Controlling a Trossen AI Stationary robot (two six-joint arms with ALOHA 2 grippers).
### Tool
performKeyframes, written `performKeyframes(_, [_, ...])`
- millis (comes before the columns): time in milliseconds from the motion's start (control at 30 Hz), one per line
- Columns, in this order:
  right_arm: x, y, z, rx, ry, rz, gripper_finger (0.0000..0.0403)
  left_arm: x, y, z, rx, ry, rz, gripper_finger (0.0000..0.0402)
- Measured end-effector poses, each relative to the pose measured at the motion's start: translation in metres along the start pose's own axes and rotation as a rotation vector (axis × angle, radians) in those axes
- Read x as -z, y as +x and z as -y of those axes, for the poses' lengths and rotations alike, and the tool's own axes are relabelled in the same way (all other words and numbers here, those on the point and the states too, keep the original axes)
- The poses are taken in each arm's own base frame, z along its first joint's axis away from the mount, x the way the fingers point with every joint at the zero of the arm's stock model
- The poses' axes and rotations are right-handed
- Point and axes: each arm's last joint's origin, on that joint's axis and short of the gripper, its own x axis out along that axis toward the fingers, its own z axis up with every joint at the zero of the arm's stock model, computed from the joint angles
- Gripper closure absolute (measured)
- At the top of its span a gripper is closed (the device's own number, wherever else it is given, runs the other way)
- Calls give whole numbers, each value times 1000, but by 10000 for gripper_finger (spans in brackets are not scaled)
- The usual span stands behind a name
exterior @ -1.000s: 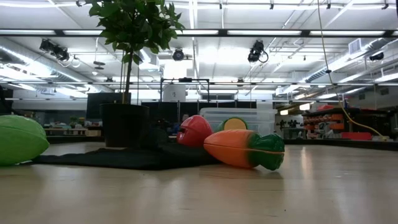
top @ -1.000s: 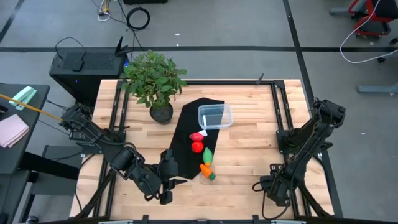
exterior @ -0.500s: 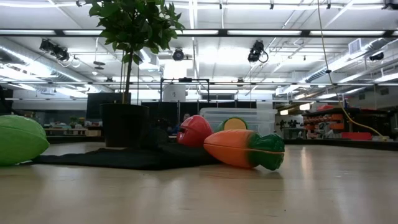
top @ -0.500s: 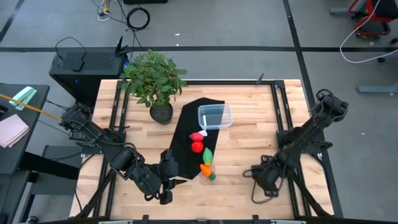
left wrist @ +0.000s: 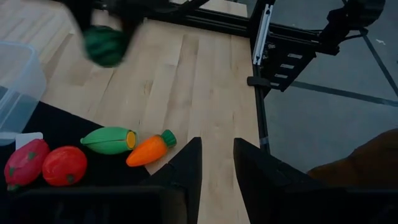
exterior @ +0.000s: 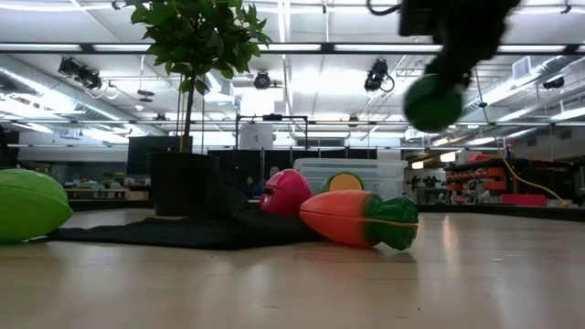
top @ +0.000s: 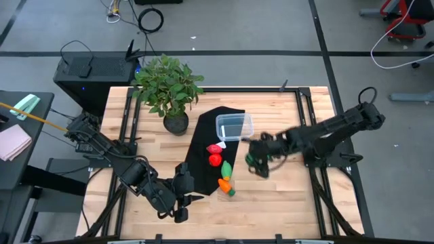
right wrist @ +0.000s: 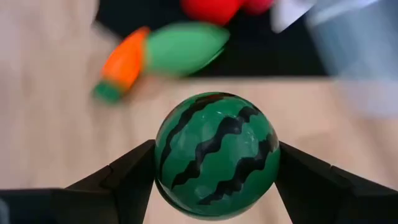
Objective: Pick and placing Produce into tupperware
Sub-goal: Put the watermelon into the transparent bin
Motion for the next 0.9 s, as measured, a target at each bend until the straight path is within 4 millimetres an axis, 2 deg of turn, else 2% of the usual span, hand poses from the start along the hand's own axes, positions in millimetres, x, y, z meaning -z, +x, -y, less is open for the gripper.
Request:
performKeyframes(267, [-45, -9, 57, 106, 100, 134, 111, 0, 0, 0, 0, -1, 0, 303])
performKeyframes(467, [-61, 4, 92, 156, 209, 171, 111, 0, 0, 0, 0, -3, 0, 301])
performKeyframes(733, [-72, 27, 111, 156, 279, 113, 111, 0, 0, 0, 0, -7, 0, 301])
performKeyframes(900, [-97, 25, 115, 155, 286, 100, 111, 0, 0, 0, 0, -7, 0, 302])
